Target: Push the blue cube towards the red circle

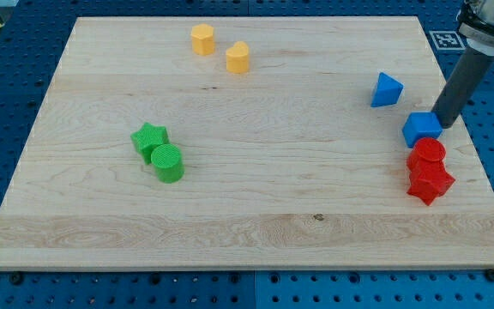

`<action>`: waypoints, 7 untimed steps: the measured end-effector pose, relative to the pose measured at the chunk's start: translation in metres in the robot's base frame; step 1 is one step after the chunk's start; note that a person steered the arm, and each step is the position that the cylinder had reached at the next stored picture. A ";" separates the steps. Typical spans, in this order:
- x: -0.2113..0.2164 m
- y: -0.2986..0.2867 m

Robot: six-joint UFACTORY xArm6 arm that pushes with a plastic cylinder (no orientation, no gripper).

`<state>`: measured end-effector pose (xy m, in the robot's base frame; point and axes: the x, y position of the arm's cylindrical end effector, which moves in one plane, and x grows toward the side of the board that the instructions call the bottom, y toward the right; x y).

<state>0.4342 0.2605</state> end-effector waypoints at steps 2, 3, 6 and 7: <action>0.009 -0.007; 0.021 -0.007; -0.021 -0.016; -0.018 -0.023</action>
<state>0.4164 0.2377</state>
